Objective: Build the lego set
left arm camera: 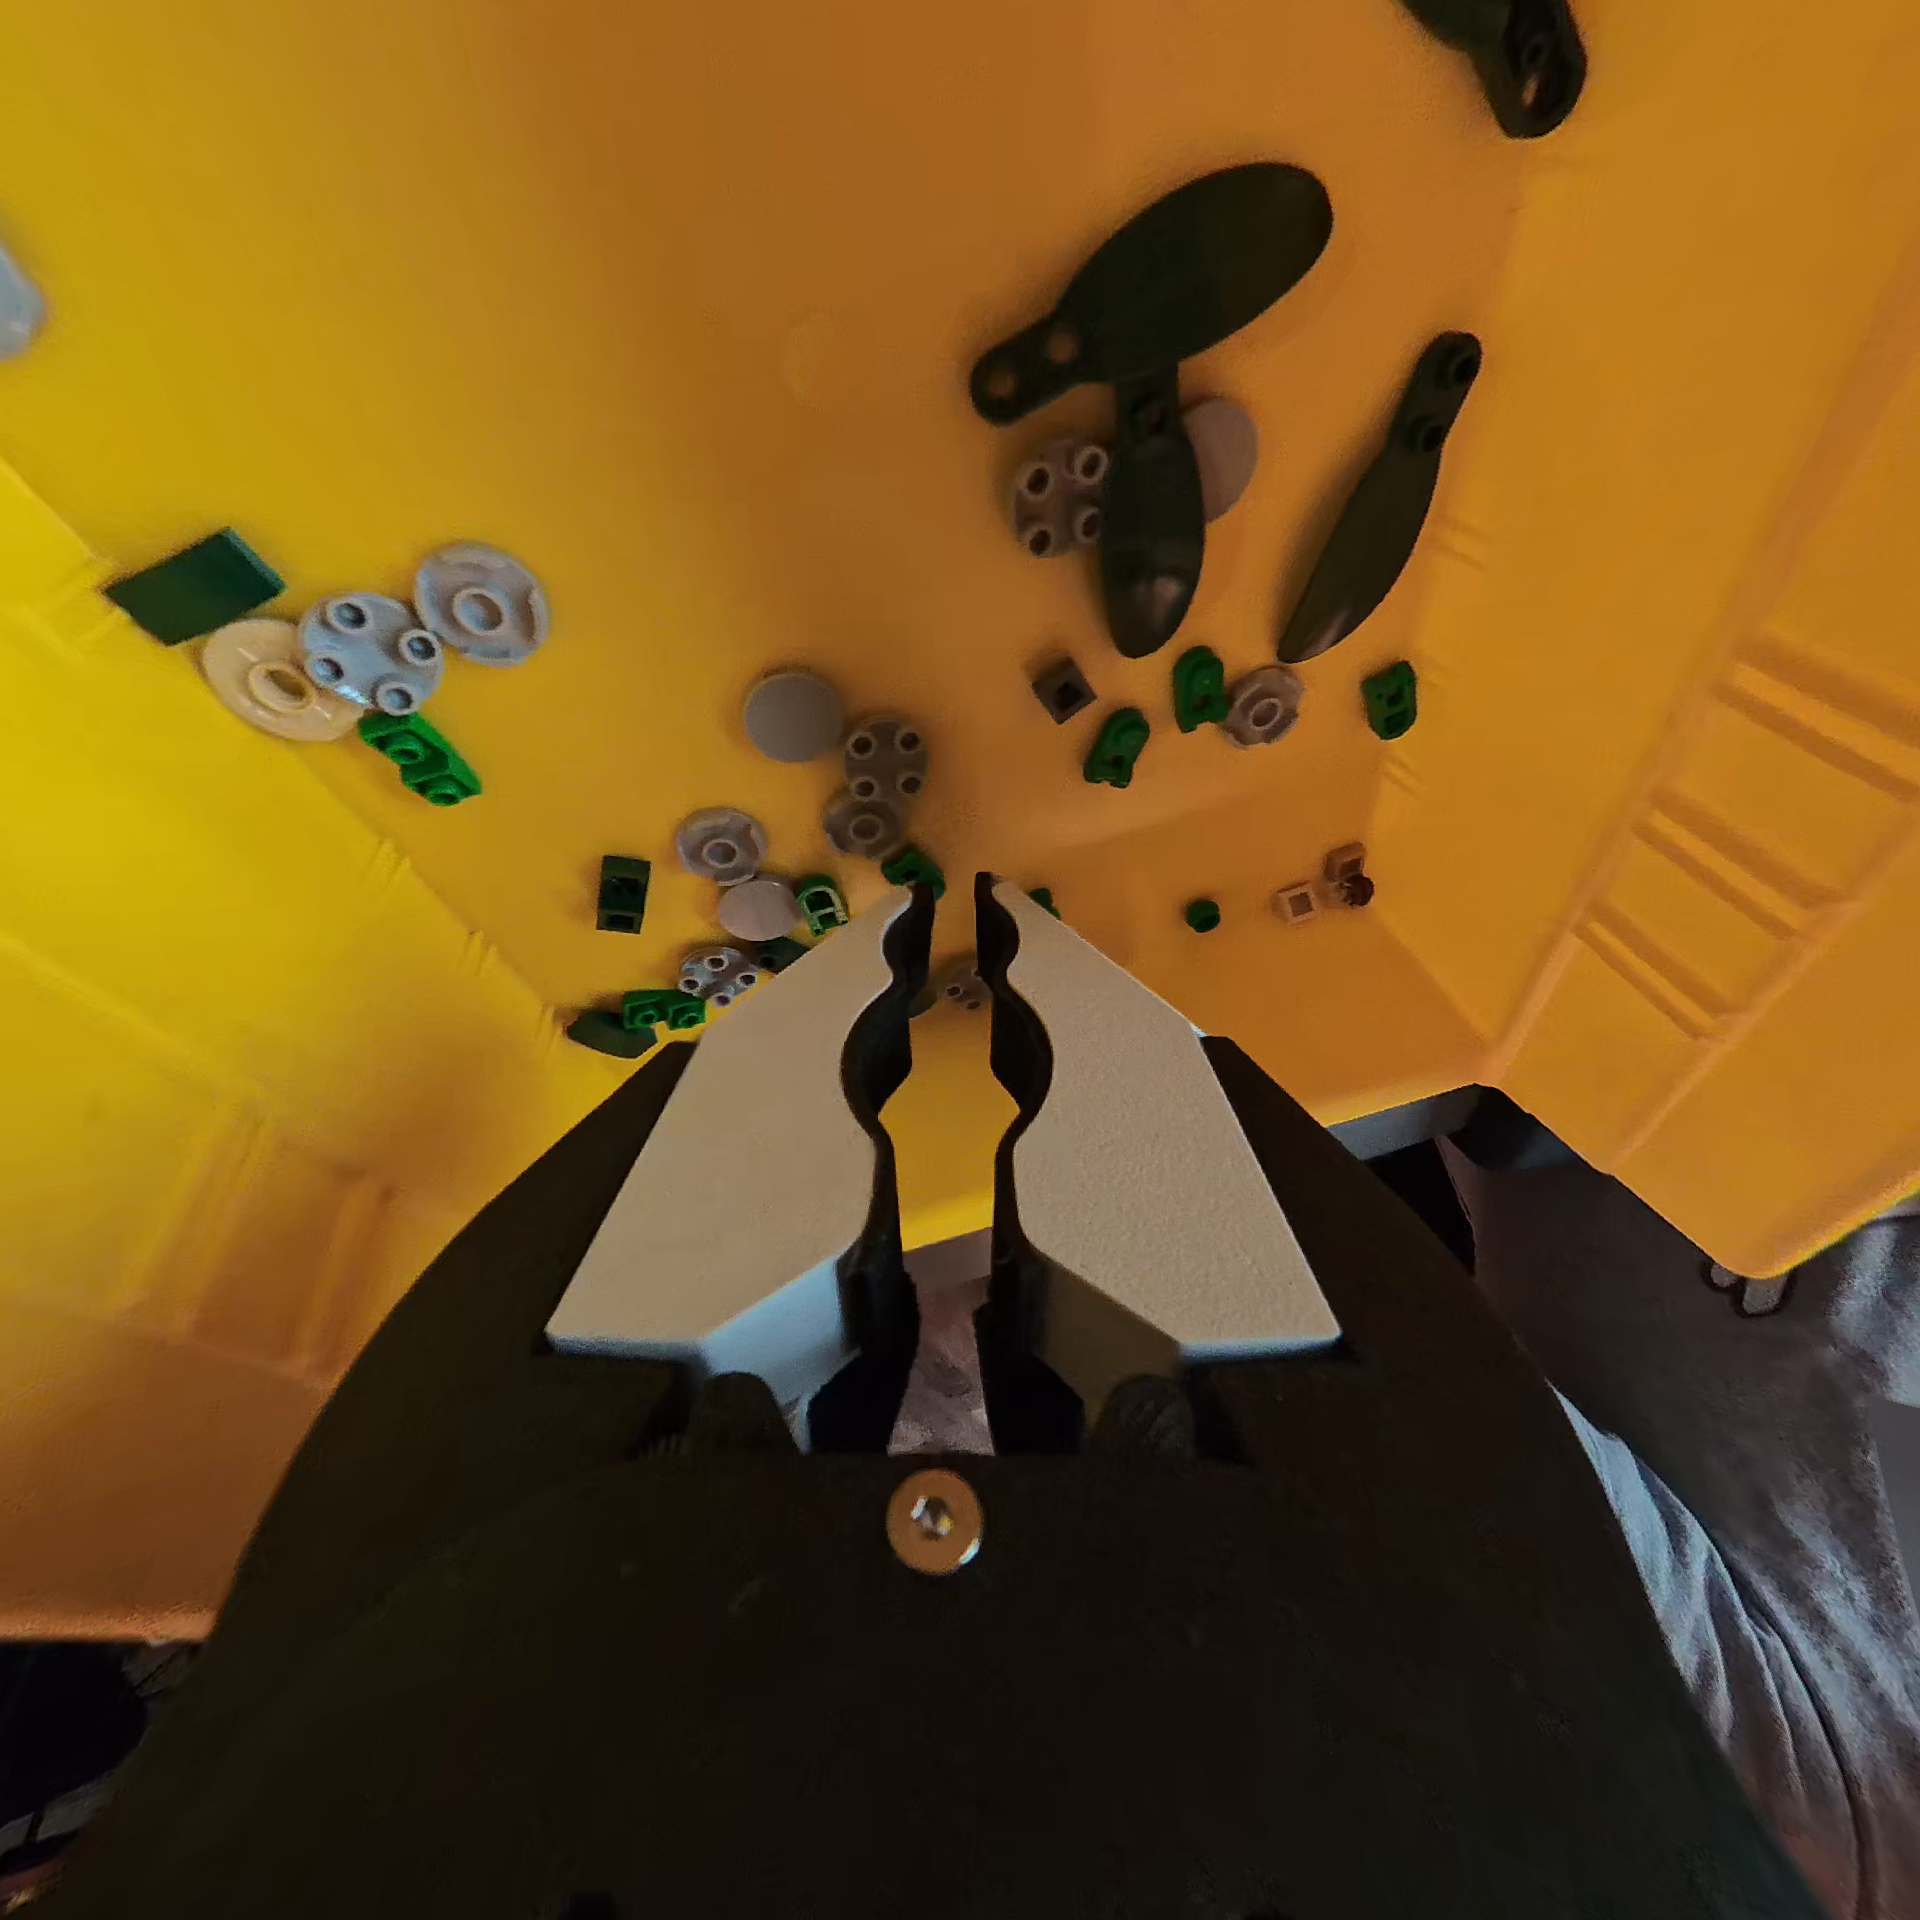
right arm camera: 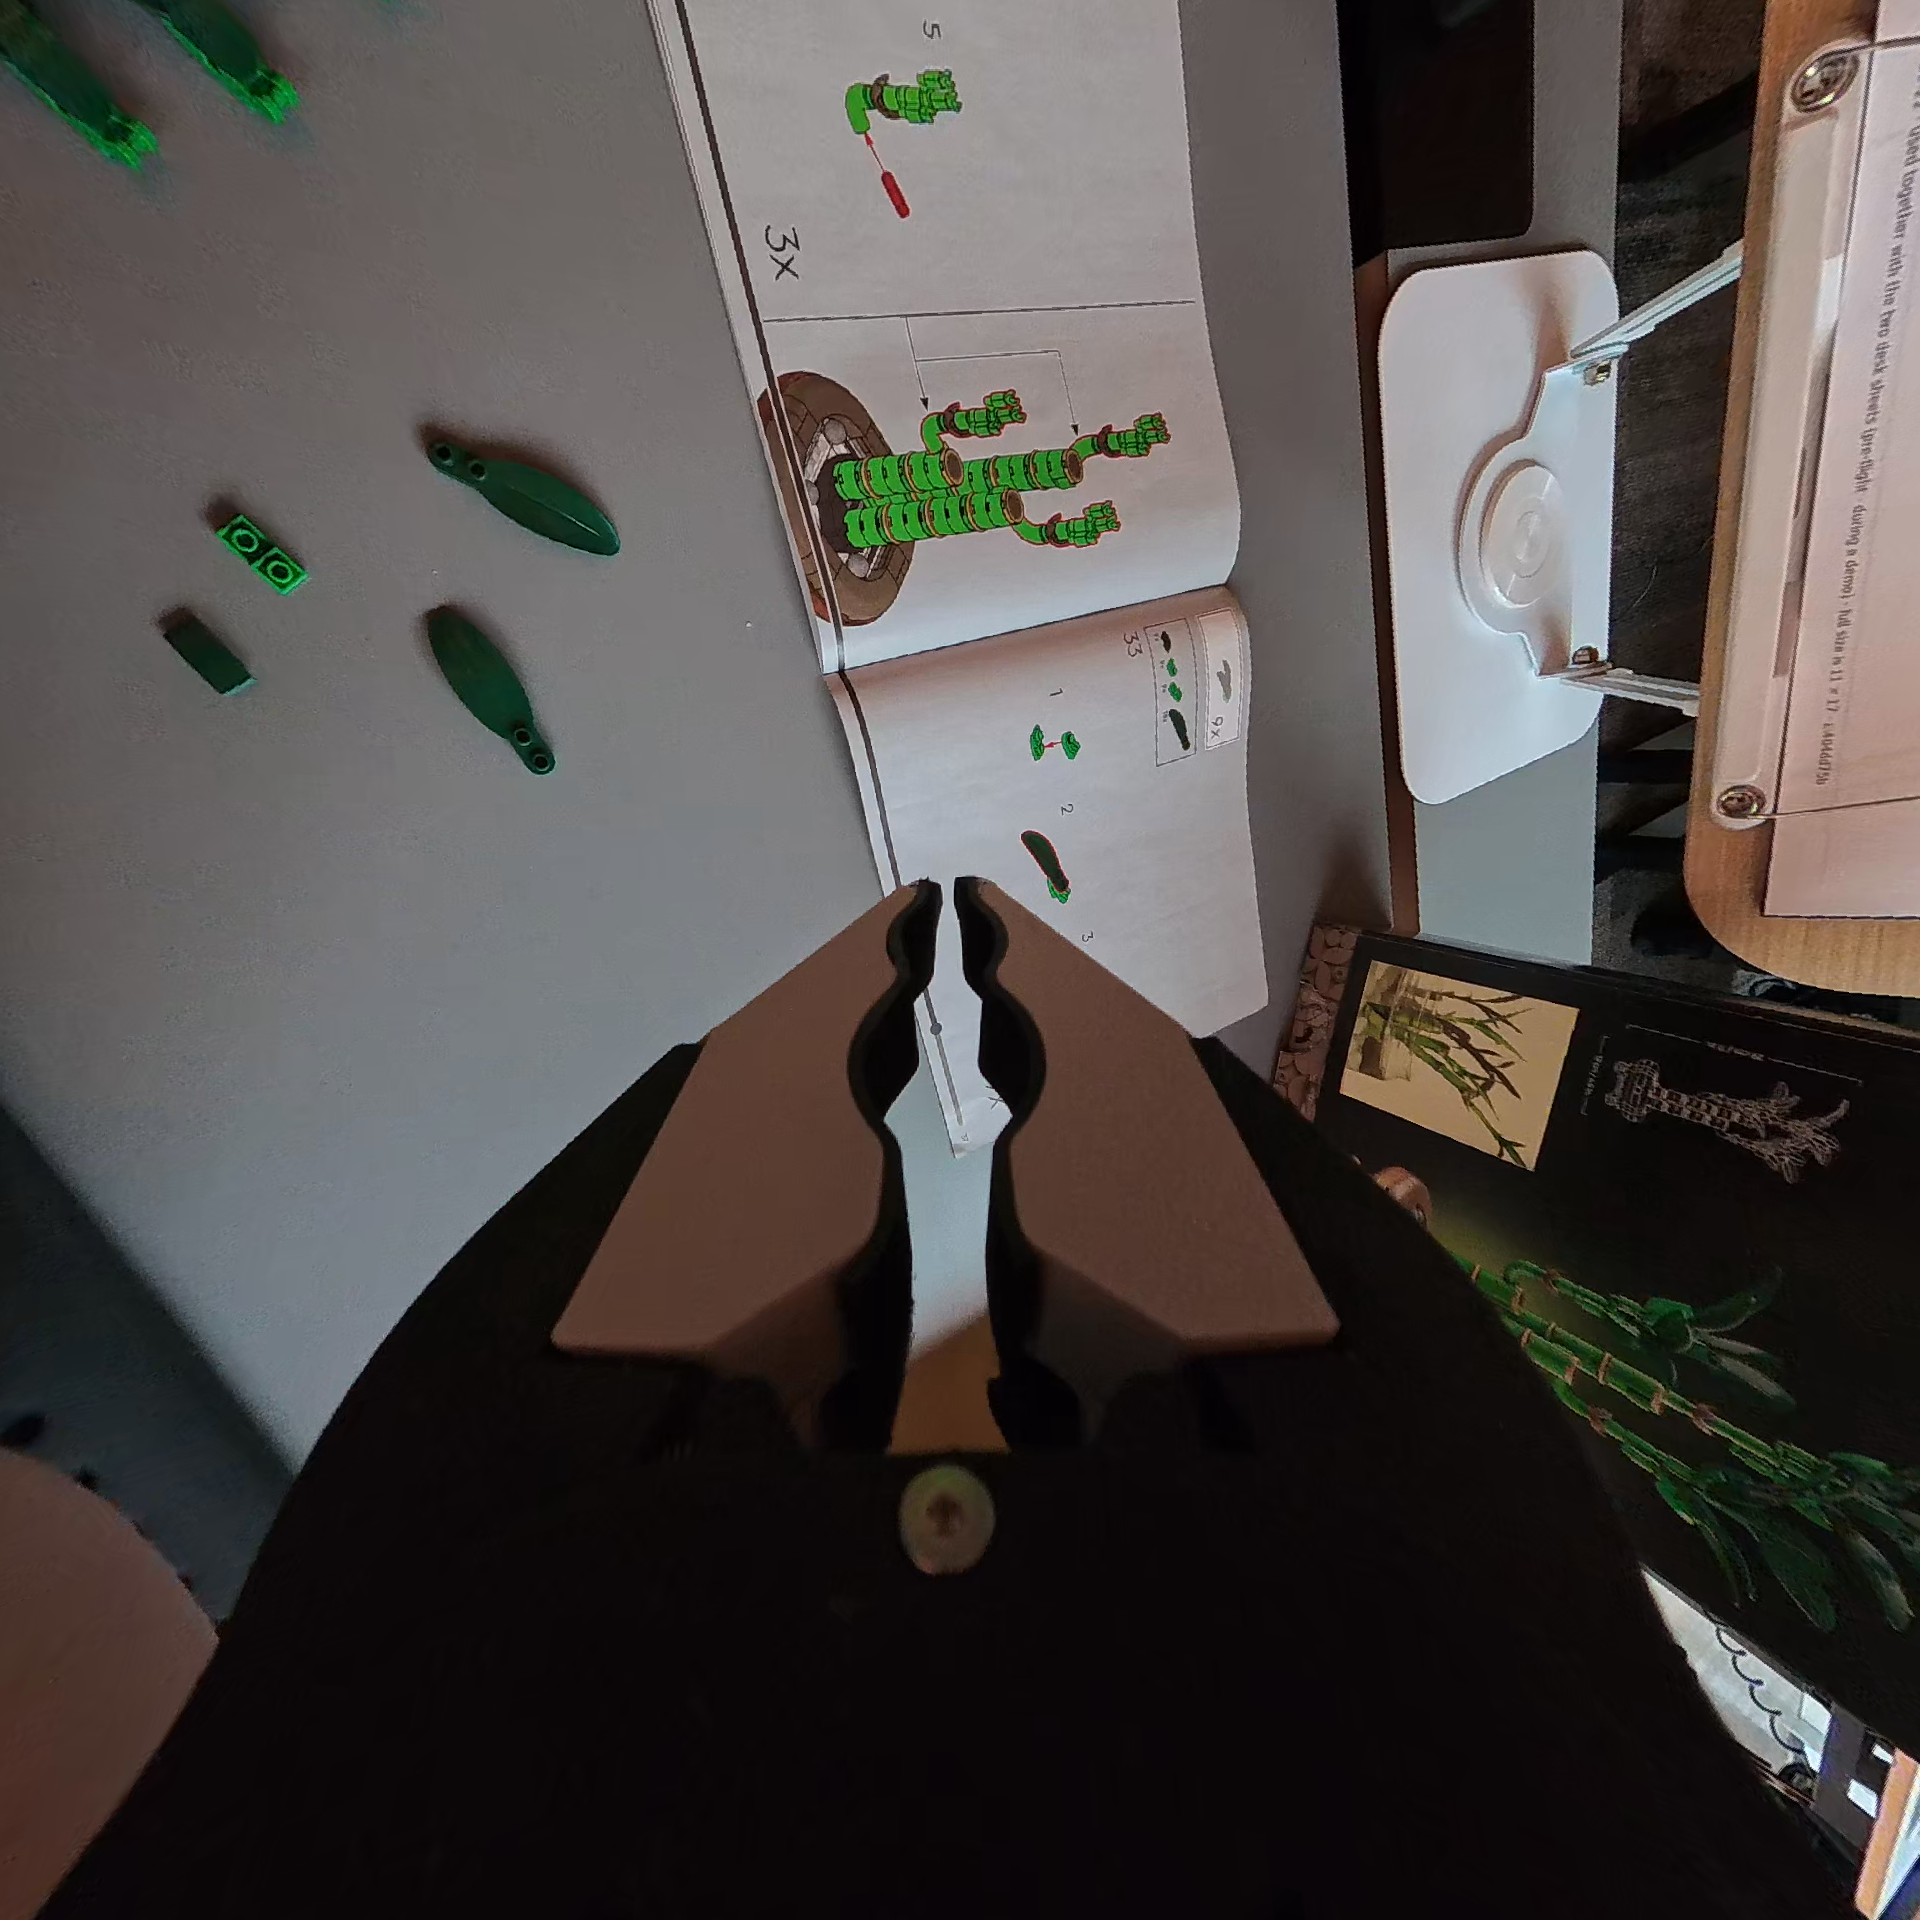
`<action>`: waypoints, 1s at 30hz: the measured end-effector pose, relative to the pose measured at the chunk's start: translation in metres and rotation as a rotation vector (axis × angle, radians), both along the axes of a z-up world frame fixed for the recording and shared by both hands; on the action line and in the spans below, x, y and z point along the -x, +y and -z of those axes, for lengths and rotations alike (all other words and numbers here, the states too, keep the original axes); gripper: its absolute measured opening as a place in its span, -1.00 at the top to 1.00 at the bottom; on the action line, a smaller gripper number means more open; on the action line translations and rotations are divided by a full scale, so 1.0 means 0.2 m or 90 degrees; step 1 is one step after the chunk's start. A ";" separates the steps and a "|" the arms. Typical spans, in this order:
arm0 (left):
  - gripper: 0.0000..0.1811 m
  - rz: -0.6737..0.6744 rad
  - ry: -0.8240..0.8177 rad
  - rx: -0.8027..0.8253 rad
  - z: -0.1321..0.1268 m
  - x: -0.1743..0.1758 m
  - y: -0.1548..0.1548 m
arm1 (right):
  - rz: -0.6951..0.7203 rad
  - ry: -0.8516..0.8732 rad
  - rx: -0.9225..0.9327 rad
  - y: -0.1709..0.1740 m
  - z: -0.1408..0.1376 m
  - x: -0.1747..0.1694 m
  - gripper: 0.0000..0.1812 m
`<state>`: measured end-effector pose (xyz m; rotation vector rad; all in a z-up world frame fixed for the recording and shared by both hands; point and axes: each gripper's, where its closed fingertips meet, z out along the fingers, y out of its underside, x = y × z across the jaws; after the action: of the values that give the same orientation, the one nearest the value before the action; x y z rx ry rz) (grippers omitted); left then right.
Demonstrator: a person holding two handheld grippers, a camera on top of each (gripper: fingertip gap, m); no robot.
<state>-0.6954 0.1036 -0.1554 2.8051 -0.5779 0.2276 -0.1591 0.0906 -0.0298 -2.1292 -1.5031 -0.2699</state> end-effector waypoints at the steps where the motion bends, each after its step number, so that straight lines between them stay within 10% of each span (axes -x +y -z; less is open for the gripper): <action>1: 0.93 -0.003 0.002 -0.006 -0.01 0.00 0.00 | 0.001 -0.001 0.000 0.00 0.00 0.00 0.97; 30: 0.93 -0.032 0.042 0.034 0.05 0.04 0.01 | 0.011 -0.008 -0.001 -0.02 -0.01 -0.04 0.97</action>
<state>-0.7038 0.1047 -0.1652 2.7663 -0.4804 0.1564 -0.1506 0.0860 -0.0278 -2.1439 -1.4928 -0.2914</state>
